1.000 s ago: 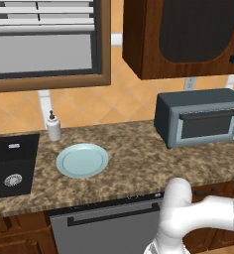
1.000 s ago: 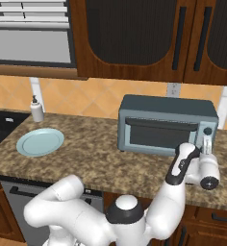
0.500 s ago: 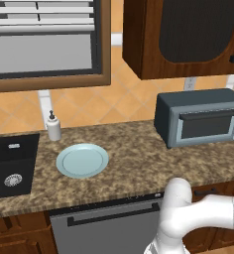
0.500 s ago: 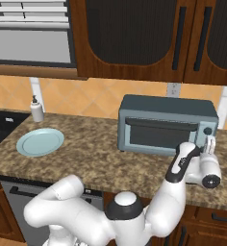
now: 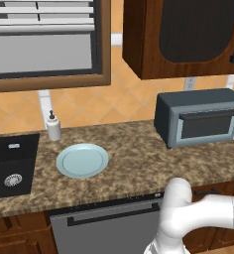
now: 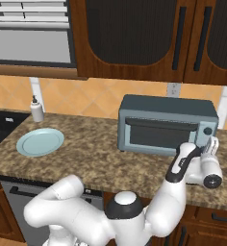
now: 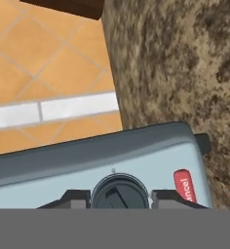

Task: Pick up the kebab skewer and baguette bread, and place them inside the toaster oven. Close the toaster oven door and start by setting the timer.

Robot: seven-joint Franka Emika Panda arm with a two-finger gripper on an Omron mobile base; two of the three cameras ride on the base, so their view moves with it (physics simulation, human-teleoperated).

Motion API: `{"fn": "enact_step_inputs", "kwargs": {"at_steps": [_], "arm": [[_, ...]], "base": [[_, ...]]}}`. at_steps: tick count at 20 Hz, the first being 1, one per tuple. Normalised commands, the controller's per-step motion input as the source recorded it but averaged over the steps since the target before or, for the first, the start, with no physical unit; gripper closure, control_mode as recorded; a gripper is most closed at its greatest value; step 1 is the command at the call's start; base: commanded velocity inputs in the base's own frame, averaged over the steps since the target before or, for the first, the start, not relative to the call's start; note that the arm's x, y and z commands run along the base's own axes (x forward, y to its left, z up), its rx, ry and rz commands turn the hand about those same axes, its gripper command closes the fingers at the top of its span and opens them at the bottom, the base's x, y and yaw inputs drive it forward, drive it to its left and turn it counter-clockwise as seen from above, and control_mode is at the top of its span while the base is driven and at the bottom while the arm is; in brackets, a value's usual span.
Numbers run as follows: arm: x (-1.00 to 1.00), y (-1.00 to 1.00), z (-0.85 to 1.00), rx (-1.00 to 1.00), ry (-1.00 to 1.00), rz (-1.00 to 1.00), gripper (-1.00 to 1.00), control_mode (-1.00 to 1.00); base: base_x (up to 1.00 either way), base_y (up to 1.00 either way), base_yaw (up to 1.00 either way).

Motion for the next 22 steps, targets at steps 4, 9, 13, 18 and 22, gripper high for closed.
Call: {"fn": "enact_step_inputs", "kwargs": {"at_steps": [4, 9, 13, 18, 22], "arm": [[0.01, 0.25, 0.26, 0.15, 0.0, 0.0, 1.0, -1.0], [0.09, 0.18, 0.37, 0.14, 0.01, 0.0, 1.0, -1.0], [0.17, 0.16, 0.4, 0.14, 0.04, 0.0, 1.0, -1.0], [0.13, 0.16, 0.3, 0.16, 0.03, 0.0, 1.0, -1.0], [0.01, 0.29, 0.18, 0.16, 0.0, 0.0, 1.0, -1.0]], "base": [[0.0, 0.0, 0.0], [0.0, 0.0, 0.0], [0.0, 0.0, 0.0], [0.0, 0.0, 0.0], [0.0, 0.0, 0.0]]}}
